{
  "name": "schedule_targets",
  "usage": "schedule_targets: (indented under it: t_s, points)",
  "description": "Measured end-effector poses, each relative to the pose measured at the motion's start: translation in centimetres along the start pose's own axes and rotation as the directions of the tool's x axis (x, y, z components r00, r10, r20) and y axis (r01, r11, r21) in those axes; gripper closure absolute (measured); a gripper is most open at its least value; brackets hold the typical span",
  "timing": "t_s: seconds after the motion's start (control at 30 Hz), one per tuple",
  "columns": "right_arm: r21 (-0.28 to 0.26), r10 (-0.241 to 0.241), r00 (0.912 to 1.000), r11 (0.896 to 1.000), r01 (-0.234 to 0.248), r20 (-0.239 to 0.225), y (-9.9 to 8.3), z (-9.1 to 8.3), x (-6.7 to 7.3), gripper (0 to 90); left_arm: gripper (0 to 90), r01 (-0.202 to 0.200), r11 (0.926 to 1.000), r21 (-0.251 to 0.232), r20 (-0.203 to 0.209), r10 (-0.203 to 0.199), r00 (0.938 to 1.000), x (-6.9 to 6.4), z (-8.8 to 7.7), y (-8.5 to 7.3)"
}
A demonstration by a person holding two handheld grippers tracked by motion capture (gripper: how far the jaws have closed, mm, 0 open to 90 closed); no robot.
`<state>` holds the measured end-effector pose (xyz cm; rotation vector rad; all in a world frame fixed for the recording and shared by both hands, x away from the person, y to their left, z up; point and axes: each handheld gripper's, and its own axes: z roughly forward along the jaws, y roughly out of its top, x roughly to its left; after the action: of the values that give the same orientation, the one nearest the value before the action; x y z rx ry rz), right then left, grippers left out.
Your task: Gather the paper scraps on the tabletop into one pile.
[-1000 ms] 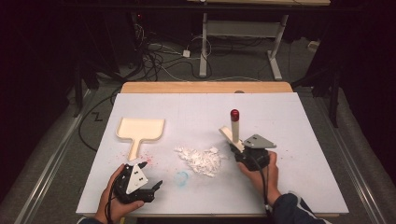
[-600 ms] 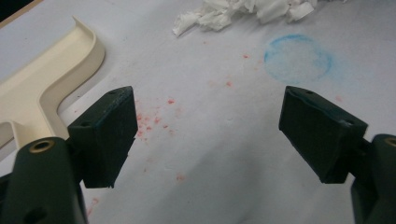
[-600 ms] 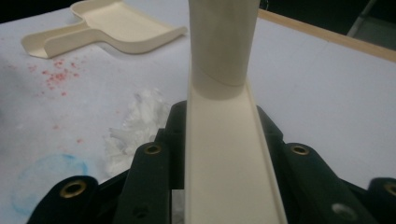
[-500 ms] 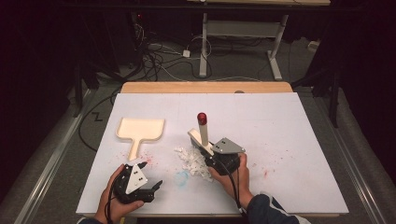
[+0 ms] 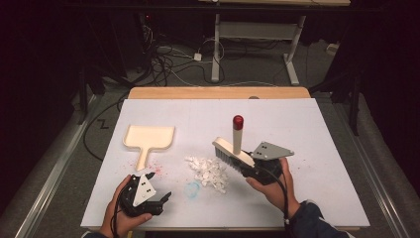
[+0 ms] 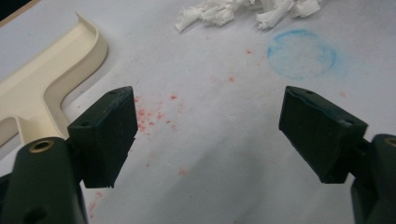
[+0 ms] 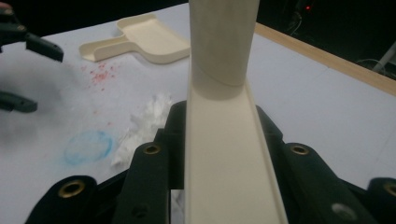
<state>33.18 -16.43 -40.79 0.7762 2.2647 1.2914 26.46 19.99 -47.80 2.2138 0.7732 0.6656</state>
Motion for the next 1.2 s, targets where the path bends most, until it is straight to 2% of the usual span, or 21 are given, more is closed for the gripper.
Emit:
schedule_targets:
  t_s: [0.13, 0.2, 0.27, 0.37, 0.43, 0.57, 0.67, 0.77, 0.83, 0.9, 0.97, 1.07, 1.2]
  points:
    - [0.013, -0.016, 0.9985, 1.0, 0.016, -0.052, -0.8, -2.8, -0.9, 67.7, 18.7, 0.002, 1.0, -0.001, -0.002, -0.002, 1.0, 0.0, -0.1, 0.0]
    - [0.018, -0.029, 0.9947, 0.999, 0.031, -0.098, -1.3, -3.6, -0.9, 67.6, 18.7, 0.006, 1.0, -0.002, -0.004, -0.006, 1.0, 0.0, -0.1, -0.1]
    - [0.035, -0.041, 0.9915, 0.998, 0.046, -0.123, -1.9, -4.4, -0.6, 67.7, 18.7, 0.003, 1.0, 0.0, -0.004, -0.003, 1.0, 0.0, -0.1, 0.0]
    - [0.071, -0.067, 0.9794, 0.994, 0.082, -0.19, -2.6, -5.0, 0.0, 67.7, 18.7, -0.005, 1.0, 0.006, -0.004, 0.005, 1.0, 0.0, -0.1, 0.0]
    - [0.091, -0.082, 0.9683, 0.99, 0.106, -0.236, -3.0, -5.1, 0.5, 67.7, 18.7, -0.003, 1.0, 0.004, -0.004, 0.004, 1.0, -0.1, -0.1, 0.0]
    - [0.134, -0.092, 0.9524, 0.982, 0.136, -0.291, -3.7, -4.2, 1.6, 67.8, 18.7, -0.005, 1.0, 0.005, -0.001, 0.005, 1.0, -0.1, 0.0, 0.0]
    - [0.135, -0.119, 0.9446, 0.977, 0.167, -0.306, -3.8, -2.8, 2.1, 67.9, 18.8, -0.011, 0.9999, 0.006, 0.001, 0.011, 0.9999, -0.1, 0.0, 0.0]
    - [0.122, -0.143, 0.9473, 0.975, 0.184, -0.287, -3.3, -1.5, 2.4, 67.9, 18.8, -0.013, 0.9999, 0.006, 0.004, 0.013, 0.9999, -0.1, 0.1, 0.1]
    - [0.105, -0.15, 0.9533, 0.978, 0.182, -0.262, -2.9, -0.6, 2.1, 67.9, 18.8, -0.013, 0.9999, 0.006, 0.006, 0.013, 0.9999, -0.1, 0.2, 0.1]
    - [0.086, -0.145, 0.9543, 0.981, 0.173, -0.261, -2.5, 0.2, 2.1, 67.9, 18.8, -0.015, 0.9999, 0.007, 0.009, 0.015, 0.9998, -0.1, 0.3, 0.1]
    - [0.072, -0.158, 0.9512, 0.981, 0.183, -0.265, -2.1, 0.6, 2.3, 67.8, 18.8, -0.016, 0.9998, 0.007, 0.011, 0.016, 0.9998, -0.1, 0.3, 0.1]
    - [0.046, -0.154, 0.9525, 0.984, 0.172, -0.263, -1.8, 0.4, 2.4, 67.8, 18.7, -0.019, 0.9998, 0.009, 0.012, 0.019, 0.9997, -0.1, 0.2, 0.1]
    - [0.019, -0.129, 0.9574, 0.99, 0.138, -0.259, -1.5, -1.5, 1.8, 67.6, 18.8, -0.019, 0.9998, 0.006, 0.009, 0.019, 0.9998, -0.2, 0.1, 0.0]
